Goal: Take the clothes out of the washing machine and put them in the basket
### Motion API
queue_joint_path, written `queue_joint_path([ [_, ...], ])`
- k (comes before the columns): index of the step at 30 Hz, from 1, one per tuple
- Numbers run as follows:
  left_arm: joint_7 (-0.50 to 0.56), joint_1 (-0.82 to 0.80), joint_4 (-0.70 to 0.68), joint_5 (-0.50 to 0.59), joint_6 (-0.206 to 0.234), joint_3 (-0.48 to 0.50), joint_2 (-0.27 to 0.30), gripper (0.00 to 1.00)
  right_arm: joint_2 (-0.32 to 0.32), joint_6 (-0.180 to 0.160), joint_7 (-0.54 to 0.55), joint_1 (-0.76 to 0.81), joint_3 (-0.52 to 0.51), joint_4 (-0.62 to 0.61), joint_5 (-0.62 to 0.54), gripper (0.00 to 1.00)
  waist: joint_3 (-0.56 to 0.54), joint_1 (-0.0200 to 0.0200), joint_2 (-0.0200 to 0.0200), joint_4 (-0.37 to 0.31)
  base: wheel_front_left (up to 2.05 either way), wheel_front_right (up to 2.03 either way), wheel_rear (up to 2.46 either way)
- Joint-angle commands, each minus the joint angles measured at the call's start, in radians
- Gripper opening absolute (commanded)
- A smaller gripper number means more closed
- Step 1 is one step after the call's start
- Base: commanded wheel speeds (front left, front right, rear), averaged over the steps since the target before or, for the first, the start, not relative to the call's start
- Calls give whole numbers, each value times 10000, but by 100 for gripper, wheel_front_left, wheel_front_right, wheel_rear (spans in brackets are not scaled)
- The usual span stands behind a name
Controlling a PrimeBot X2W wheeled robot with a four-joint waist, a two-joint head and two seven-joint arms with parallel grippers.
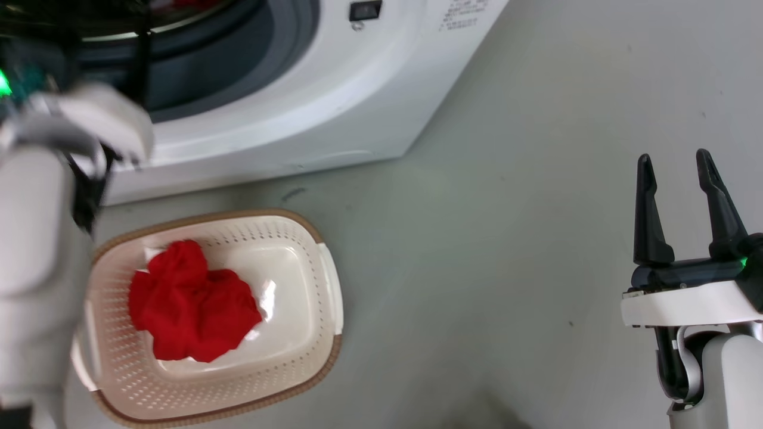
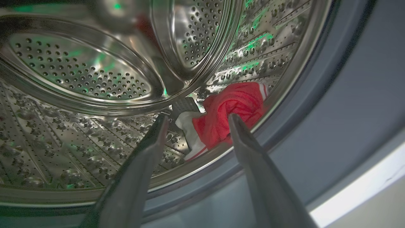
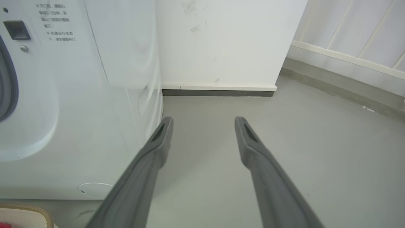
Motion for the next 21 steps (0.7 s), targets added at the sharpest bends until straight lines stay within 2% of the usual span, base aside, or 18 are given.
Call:
queue_joint_path([
  [1,537,-819,272,-2,-61,-165,197,100,9,-8,-20,-152,39,-23,93,100,619,0,0,-396,0,0,0],
  [5,1730,-2563,1024,-268,-120,-526,658,100,7,-7,-20,-319,304,-46,348,100,1252,0,0,-821,0,0,0],
  [7,2437,-3341,1489,-756,-135,-566,692,100,4,-8,-20,-355,441,-57,475,100,1502,0,0,-1059,0,0,0],
  [8,2437,-3341,1489,-756,-135,-566,692,100,4,-8,-20,-355,441,-57,475,100,1502,0,0,-1059,0,0,0],
  [11,3458,-4664,1849,-873,-129,-1157,1363,100,10,-7,-20,-443,758,-92,722,100,1942,0,0,-1547,0,0,0],
  [14,4414,-5728,2348,-1229,-136,-1500,1676,100,13,-8,-20,-435,1095,-103,976,100,2275,0,0,-2014,0,0,0],
  [18,5703,-6989,3144,-1799,-138,-1663,1821,100,15,-8,-20,-309,1404,-147,1247,100,2572,0,0,-2429,0,0,0],
  [21,6174,-7619,3757,-1784,-139,-1872,1777,100,15,-8,-20,-109,1576,-227,1271,100,2679,0,0,-2509,0,0,0],
])
